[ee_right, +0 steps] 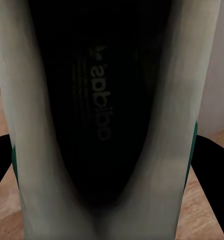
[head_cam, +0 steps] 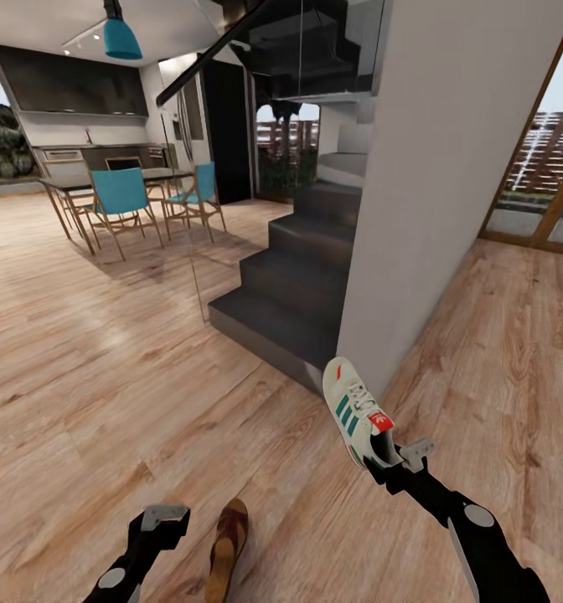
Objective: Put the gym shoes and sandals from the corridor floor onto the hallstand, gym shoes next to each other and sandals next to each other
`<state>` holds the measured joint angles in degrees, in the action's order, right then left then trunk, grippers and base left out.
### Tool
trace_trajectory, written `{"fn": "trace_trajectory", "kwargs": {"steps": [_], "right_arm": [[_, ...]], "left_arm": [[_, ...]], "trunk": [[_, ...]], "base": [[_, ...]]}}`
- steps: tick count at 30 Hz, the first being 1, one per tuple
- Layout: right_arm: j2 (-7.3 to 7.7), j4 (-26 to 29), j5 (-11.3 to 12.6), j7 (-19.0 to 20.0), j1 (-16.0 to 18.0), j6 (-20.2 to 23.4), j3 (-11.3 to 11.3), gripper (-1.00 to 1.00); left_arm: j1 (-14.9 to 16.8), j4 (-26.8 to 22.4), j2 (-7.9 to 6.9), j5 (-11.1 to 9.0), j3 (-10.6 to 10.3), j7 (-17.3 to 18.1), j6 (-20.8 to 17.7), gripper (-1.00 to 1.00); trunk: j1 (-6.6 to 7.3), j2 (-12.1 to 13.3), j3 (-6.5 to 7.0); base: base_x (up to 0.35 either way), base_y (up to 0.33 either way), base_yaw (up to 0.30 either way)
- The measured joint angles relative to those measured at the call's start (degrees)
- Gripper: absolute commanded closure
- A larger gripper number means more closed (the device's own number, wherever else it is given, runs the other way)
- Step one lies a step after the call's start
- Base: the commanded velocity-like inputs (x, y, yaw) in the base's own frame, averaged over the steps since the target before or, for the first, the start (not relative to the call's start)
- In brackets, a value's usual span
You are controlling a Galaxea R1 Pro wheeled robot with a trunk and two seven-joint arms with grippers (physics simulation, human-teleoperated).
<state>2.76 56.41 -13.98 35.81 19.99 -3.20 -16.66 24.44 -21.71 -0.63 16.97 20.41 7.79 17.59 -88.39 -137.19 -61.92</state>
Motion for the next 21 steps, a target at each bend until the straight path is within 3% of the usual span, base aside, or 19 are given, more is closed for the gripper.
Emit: {"fn": "trace_trajectory", "kwargs": {"steps": [6, 15, 21], "right_arm": [[0.0, 0.0, 0.0, 0.0, 0.0, 0.0, 0.0, 1.0], [0.0, 0.1, 0.1, 0.0, 0.0, 0.0, 0.1, 1.0], [0.0, 0.1, 0.1, 0.0, 0.0, 0.0, 0.1, 1.0]], "left_arm": [[0.1, 0.4, -0.02, 0.0, -2.0, -0.3, 0.0, -1.0], [0.1, 0.4, -0.1, -0.3, -2.3, -0.7, 0.0, -1.0], [0.1, 0.4, -0.11, -0.2, -2.3, -0.8, 0.0, -1.0]], "trunk": [[-1.32, -2.4, -1.42], [-3.3, -6.0, -3.75], [-3.46, -6.1, -5.57]], "base": [[0.0, 0.0, -0.095], [0.0, 0.0, -0.131], [0.0, 0.0, -0.129]]}}
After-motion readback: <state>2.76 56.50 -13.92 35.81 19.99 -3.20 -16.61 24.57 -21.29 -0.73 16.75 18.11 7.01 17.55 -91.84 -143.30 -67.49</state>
